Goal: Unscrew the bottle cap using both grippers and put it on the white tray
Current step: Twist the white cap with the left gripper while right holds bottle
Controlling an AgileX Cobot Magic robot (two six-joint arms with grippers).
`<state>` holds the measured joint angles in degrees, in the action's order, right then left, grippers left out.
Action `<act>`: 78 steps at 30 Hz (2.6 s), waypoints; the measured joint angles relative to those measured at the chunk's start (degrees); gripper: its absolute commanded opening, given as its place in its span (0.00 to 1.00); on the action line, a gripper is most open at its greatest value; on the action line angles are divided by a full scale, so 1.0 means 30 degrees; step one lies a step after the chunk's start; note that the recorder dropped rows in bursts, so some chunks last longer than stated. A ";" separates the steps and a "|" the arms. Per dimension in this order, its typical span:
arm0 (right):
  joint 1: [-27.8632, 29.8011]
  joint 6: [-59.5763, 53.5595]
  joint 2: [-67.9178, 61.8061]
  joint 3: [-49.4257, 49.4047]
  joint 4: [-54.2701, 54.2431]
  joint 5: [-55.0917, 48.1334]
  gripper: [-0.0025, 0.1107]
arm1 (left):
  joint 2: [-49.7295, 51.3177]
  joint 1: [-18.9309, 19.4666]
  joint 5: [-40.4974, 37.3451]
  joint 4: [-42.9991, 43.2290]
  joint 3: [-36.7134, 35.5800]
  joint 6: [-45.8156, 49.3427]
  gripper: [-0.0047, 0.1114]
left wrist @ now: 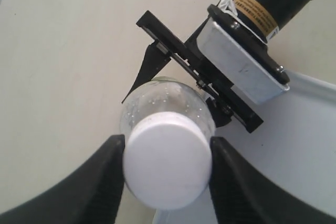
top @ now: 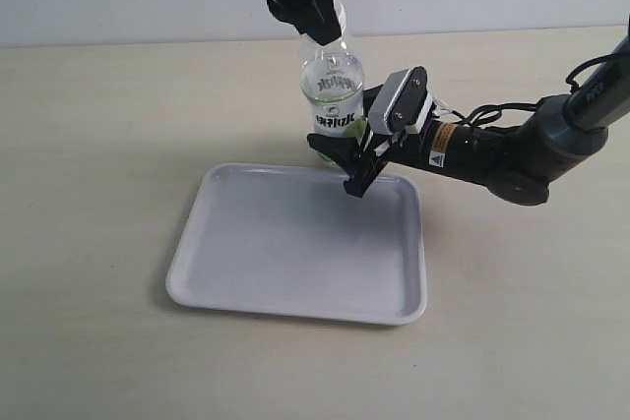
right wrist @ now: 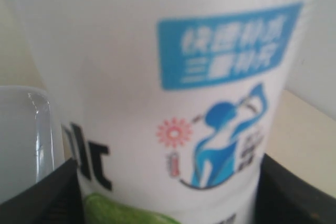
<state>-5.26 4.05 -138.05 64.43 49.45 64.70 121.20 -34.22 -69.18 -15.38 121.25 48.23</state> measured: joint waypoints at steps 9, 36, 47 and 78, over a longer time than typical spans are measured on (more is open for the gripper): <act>0.0000 0.0217 0.0000 0.0000 -0.0118 -0.0034 0.02 | 0.0070 0.0000 0.0441 0.0161 0.0000 -0.4371 0.04; 0.0000 0.0246 0.0000 0.0000 -0.0194 -0.0034 0.02 | 0.0070 0.0000 0.0681 0.0237 0.0000 -1.1082 0.51; 0.0000 0.0167 0.0000 0.0000 -0.0158 -0.0034 0.02 | 0.0070 0.0000 0.0741 -0.0302 0.0000 -1.0906 0.63; 0.0000 0.0309 0.0000 0.0000 -0.0198 -0.0107 0.02 | -0.1539 0.0274 0.0244 0.0158 0.0000 0.2632 0.63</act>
<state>-5.26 4.97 -138.05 64.43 48.85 64.38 116.58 -33.40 -68.45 -14.91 121.25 56.12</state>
